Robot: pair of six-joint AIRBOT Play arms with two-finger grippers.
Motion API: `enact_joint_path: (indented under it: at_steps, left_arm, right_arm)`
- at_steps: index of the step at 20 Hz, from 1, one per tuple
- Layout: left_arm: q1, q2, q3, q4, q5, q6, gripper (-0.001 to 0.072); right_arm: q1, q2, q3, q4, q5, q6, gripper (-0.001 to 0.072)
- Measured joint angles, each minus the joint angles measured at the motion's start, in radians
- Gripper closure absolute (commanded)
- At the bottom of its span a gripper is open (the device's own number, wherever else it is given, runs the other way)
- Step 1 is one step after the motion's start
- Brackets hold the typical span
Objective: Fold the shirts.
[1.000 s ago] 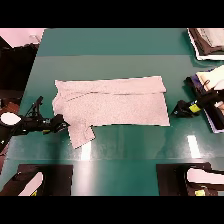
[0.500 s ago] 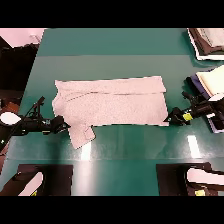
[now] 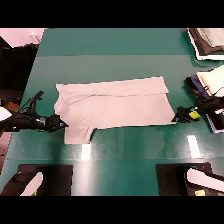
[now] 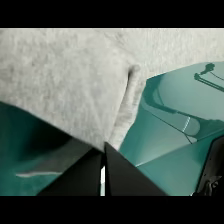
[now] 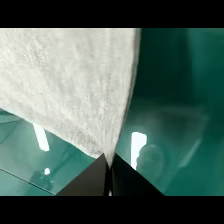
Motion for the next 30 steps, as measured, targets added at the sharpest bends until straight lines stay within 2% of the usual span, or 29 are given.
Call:
enact_joint_path:
  at_steps: [4, 7, 12, 19, 25, 26, 27, 28, 30]
  left_arm:
    - [0.0, 0.119, 0.014, -0.011, -0.082, -0.024, 0.0687]
    - [-0.001, 0.156, 0.019, -0.039, -0.078, -0.029, 0.0687]
    - [-0.001, 0.173, 0.023, -0.042, 0.109, -0.026, 0.0687]
    - [-0.001, 0.07, 0.025, 0.004, 0.378, -0.021, 0.0686]
    - [-0.001, -0.092, 0.026, -0.013, 0.566, 0.015, 0.0685]
    - [-0.001, -0.115, 0.026, -0.028, 0.596, 0.03, 0.0622]
    - [-0.001, -0.134, 0.027, -0.04, 0.624, 0.043, 0.0351]
    - [-0.001, -0.15, 0.028, -0.051, 0.648, 0.05, 0.0144]
    - [0.0, -0.172, 0.033, -0.076, 0.682, 0.061, 0.0167]
  right_arm:
    - [-0.036, 0.148, -0.006, -0.086, 0.026, 0.024, 0.07]
    - [-0.054, 0.217, -0.007, -0.082, 0.009, 0.031, 0.07]
    - [-0.016, 0.198, 0.085, -0.015, -0.074, 0.035, 0.07]
    - [0.098, -0.036, 0.287, 0.009, -0.193, 0.07, 0.0699]
    - [0.163, -0.24, 0.466, 0.013, -0.22, 0.084, 0.0694]
    - [0.169, -0.268, 0.491, 0.015, -0.224, 0.089, 0.0637]
    - [0.174, -0.296, 0.515, 0.015, -0.227, 0.103, 0.0375]
    - [0.176, -0.319, 0.536, 0.016, -0.232, 0.114, 0.0151]
    - [0.177, -0.363, 0.576, 0.027, -0.23, 0.134, 0.0126]
